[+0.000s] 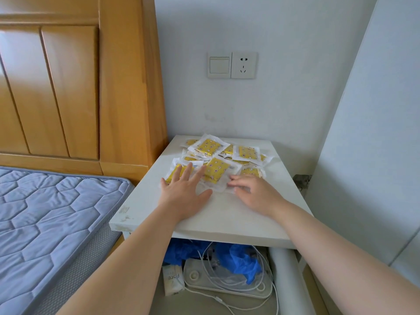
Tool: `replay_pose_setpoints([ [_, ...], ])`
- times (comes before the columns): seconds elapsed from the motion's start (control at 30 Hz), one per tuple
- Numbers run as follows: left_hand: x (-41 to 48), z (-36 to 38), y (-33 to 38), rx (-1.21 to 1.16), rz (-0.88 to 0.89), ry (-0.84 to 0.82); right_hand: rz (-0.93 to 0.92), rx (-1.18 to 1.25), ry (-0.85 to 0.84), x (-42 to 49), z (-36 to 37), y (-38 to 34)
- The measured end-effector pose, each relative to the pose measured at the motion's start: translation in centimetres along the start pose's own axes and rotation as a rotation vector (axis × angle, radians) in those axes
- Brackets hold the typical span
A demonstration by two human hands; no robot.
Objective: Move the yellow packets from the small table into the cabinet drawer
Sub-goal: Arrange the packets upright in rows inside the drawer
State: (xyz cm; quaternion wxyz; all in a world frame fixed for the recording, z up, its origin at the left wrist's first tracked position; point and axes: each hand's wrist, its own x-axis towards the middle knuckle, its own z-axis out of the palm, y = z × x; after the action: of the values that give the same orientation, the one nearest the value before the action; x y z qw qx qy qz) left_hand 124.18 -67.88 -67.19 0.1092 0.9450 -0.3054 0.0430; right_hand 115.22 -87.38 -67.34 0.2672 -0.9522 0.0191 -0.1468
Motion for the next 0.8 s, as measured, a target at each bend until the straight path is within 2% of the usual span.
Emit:
replay_pose_setpoints([
  [0.07, 0.0, 0.0, 0.1, -0.012, 0.037, 0.003, 0.042, 0.217, 0.181, -0.5, -0.4, -0.2],
  [0.13, 0.0, 0.0, 0.1, -0.016, 0.080, -0.026, 0.154, 0.163, 0.341, -0.2, -0.7, 0.1],
  [0.2, 0.1, 0.0, 0.1, -0.030, 0.107, -0.055, 0.271, -0.062, 0.278, 0.4, -0.5, 0.4],
  [0.27, 0.0, -0.1, 0.1, -0.081, 0.107, -0.045, 0.298, -0.158, 0.257, 0.6, 0.0, 0.4],
  [0.37, -0.2, -0.2, 0.3, -0.108, 0.111, -0.004, 0.240, -0.094, 0.454, 0.4, -0.1, 0.1],
  [0.43, -0.2, -0.2, 0.3, -0.081, 0.115, -0.029, 0.253, -0.061, 0.526, 0.9, -0.5, 0.5],
  [0.53, -0.2, -0.2, 0.3, -0.031, 0.113, -0.099, 0.301, -0.128, 0.429, 2.7, -0.8, 1.9],
  [0.67, 0.1, -0.2, 0.2, -0.006, 0.115, -0.115, 0.269, -0.271, 0.245, 5.0, -0.7, 3.3],
  [0.8, 0.3, -0.1, 0.1, -0.008, 0.115, -0.118, 0.327, -0.231, 0.168, 6.1, -0.8, 3.9],
])
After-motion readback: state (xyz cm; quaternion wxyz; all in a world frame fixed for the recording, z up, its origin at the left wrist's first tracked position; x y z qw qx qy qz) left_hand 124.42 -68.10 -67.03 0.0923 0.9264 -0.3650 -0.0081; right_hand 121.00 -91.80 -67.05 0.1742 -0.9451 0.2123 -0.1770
